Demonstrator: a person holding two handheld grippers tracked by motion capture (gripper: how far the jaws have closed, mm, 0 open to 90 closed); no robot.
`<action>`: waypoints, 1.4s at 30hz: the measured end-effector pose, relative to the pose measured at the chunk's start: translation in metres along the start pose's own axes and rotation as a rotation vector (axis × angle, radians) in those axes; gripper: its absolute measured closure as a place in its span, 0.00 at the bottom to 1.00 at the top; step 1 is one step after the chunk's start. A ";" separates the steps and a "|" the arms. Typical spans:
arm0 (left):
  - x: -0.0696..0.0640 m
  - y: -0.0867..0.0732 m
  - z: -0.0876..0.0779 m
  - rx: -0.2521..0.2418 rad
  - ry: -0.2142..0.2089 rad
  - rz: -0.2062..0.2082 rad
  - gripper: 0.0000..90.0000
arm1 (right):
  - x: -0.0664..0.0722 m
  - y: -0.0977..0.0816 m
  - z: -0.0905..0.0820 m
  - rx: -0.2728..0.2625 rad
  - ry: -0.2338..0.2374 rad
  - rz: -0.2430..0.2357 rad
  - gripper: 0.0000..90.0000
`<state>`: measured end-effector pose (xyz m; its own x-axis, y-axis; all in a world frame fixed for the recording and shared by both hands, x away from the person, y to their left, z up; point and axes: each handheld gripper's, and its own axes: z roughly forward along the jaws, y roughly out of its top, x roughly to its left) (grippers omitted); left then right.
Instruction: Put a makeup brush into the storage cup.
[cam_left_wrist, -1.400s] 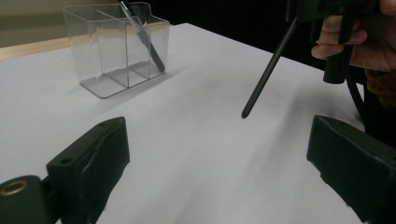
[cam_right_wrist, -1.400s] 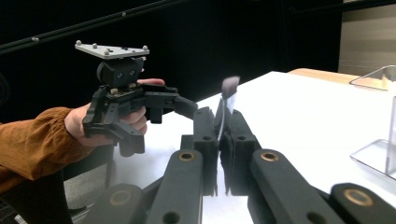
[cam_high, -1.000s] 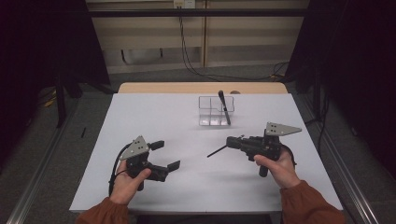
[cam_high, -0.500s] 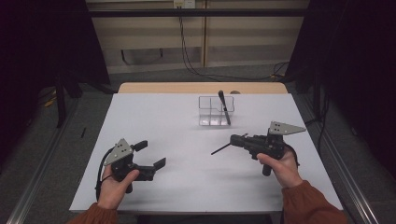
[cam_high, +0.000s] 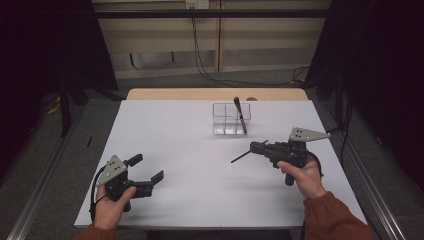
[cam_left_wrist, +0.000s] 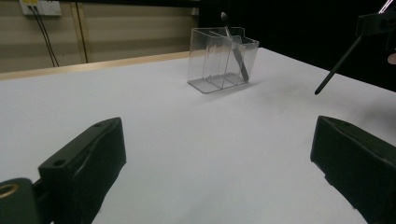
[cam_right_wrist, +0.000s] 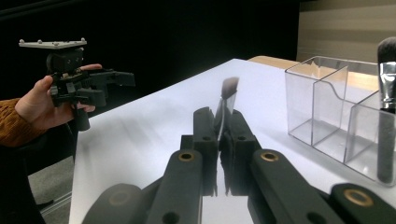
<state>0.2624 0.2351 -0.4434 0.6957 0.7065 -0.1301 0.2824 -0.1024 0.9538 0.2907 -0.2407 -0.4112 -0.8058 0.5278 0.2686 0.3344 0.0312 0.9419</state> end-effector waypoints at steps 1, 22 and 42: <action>0.000 0.000 0.001 -0.004 0.004 -0.008 0.04 | -0.001 0.001 0.000 0.000 -0.004 -0.003 0.95; 0.001 -0.002 -0.003 -0.012 0.026 0.002 0.04 | -0.022 0.021 -0.015 -0.026 -0.082 -0.016 0.95; 0.002 -0.001 -0.006 -0.021 0.033 0.002 0.04 | -0.056 0.061 -0.013 -0.009 -0.198 -0.040 0.95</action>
<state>0.2600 0.2408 -0.4433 0.6743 0.7287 -0.1194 0.2670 -0.0899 0.9595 0.3498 -0.2789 -0.3658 -0.7063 0.6828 0.1867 0.2986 0.0482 0.9532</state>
